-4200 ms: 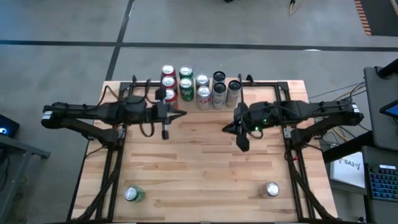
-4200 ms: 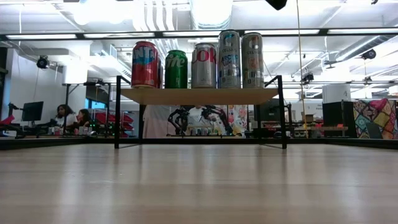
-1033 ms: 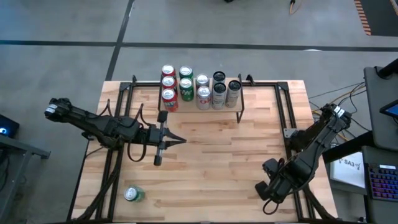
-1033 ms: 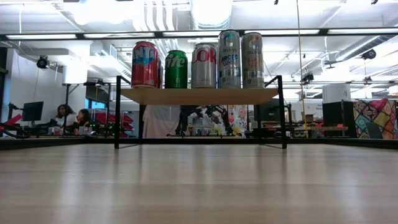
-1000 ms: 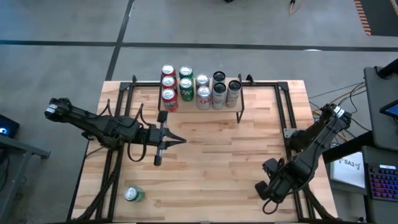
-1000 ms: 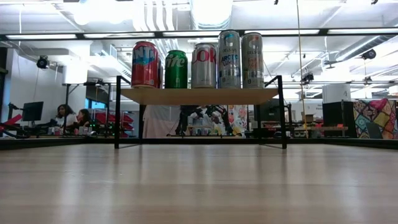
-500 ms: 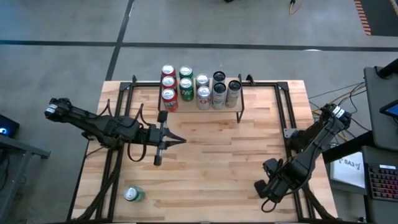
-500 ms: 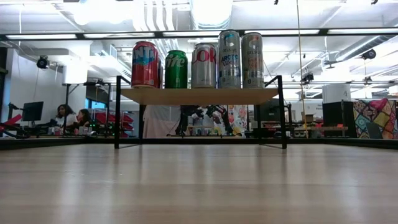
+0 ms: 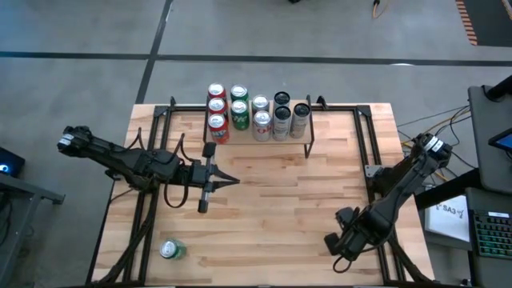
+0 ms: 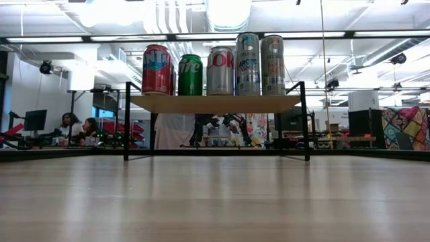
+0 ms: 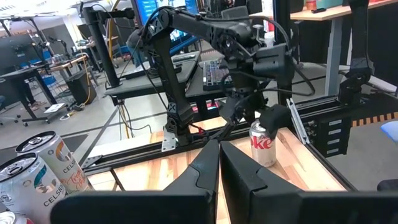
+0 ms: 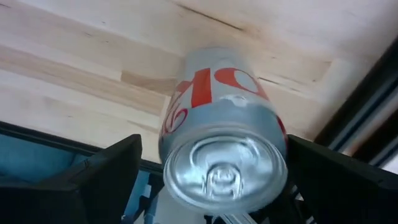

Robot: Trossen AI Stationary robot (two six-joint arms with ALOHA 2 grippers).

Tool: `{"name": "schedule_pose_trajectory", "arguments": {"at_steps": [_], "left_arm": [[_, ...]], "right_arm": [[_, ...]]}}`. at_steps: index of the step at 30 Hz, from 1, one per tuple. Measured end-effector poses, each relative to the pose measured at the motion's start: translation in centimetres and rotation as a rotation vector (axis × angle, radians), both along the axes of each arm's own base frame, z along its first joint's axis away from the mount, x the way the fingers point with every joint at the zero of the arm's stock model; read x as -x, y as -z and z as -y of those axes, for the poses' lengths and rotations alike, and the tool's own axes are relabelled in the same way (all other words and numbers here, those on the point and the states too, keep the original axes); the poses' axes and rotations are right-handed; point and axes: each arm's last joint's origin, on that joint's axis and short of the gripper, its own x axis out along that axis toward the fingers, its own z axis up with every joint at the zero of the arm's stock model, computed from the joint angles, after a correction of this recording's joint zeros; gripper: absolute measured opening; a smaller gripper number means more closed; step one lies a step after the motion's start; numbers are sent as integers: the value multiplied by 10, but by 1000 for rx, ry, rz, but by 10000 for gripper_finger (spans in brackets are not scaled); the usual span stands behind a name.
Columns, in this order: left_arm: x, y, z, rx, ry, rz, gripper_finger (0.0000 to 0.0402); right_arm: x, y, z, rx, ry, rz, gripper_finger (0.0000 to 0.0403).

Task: Place canned beverage on shelf
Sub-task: Put the silver soda can on the shelf aligned with the other silver soda can

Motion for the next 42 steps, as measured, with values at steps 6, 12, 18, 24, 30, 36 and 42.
{"name": "schedule_pose_trajectory", "arguments": {"at_steps": [6, 12, 18, 24, 30, 36, 42], "left_arm": [[0, 0, 0, 0, 0, 0, 0], [0, 0, 0, 4, 0, 1, 0], [0, 0, 0, 5, 0, 2, 0], [0, 0, 0, 5, 0, 3, 0], [0, 0, -1, -2, -27, 4, 0], [0, 0, -1, -27, -48, 5, 0], [-10, 9, 2, -47, -46, -33, 0]], "right_arm": [[1, 23, 1, -19, 4, 16, 374], [3, 33, 3, -21, 23, 12, 347], [2, 32, 3, -19, 25, 11, 288], [-1, 25, 3, -22, 4, 34, 288], [-22, -6, 7, 5, -61, 207, 287], [-53, -56, 23, 140, -211, 513, 287], [-81, -89, 50, 399, -522, 715, 288]]}}
